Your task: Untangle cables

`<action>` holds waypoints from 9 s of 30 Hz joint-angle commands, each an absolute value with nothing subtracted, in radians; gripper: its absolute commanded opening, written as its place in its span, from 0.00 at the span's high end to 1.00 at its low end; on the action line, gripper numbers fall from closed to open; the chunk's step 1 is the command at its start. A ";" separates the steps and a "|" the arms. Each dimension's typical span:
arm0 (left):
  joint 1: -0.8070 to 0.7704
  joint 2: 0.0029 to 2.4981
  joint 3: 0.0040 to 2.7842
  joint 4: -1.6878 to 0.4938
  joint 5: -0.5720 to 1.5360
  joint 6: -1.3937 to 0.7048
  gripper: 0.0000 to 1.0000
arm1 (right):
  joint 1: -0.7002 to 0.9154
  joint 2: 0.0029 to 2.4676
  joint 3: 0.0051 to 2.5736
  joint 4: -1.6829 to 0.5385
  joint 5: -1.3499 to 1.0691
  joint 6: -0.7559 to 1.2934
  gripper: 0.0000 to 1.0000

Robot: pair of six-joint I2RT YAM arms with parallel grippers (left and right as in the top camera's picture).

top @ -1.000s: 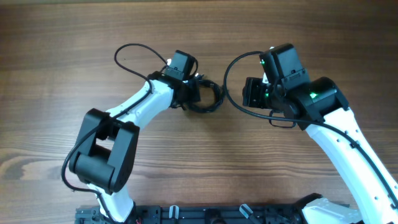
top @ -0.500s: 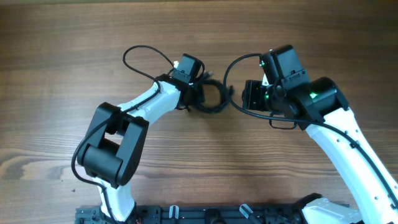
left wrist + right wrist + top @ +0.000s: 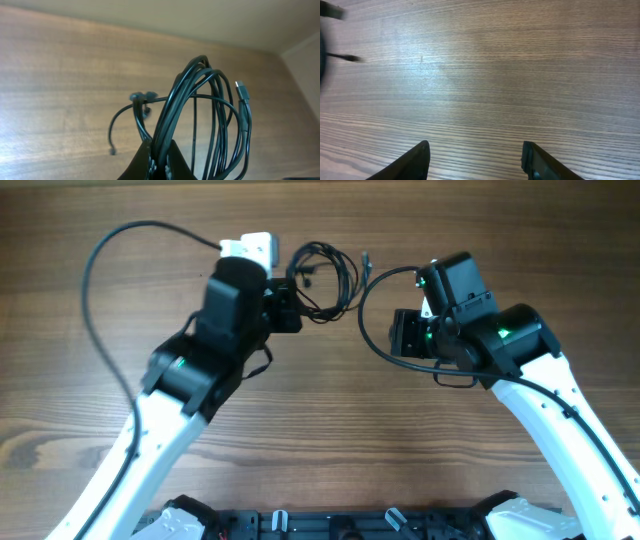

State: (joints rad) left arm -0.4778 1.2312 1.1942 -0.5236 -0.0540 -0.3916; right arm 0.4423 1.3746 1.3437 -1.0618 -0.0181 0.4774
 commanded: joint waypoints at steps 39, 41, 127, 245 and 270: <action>-0.172 1.250 1.198 -0.964 -0.273 -0.738 0.52 | 0.772 1.942 1.333 -0.695 -0.293 -0.029 0.19; -0.172 1.250 1.198 -0.969 -0.268 -0.738 0.51 | 0.800 1.958 1.333 -0.659 -0.222 -0.119 0.21; -0.173 1.258 1.196 -1.053 -0.034 -0.553 0.48 | 0.578 2.003 1.320 -0.823 -0.054 0.289 0.61; 0.228 0.750 1.197 -1.217 0.054 -0.558 0.93 | 0.867 2.004 1.552 -0.666 -0.460 -0.102 0.96; 0.226 0.945 1.187 -1.220 0.501 -0.265 0.66 | 0.720 1.270 1.552 -0.941 0.245 0.161 0.69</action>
State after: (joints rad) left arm 0.2222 0.9520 1.1919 -1.2205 0.4557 -0.3119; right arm 0.7189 1.2758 1.5436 -0.9096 0.1127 0.0719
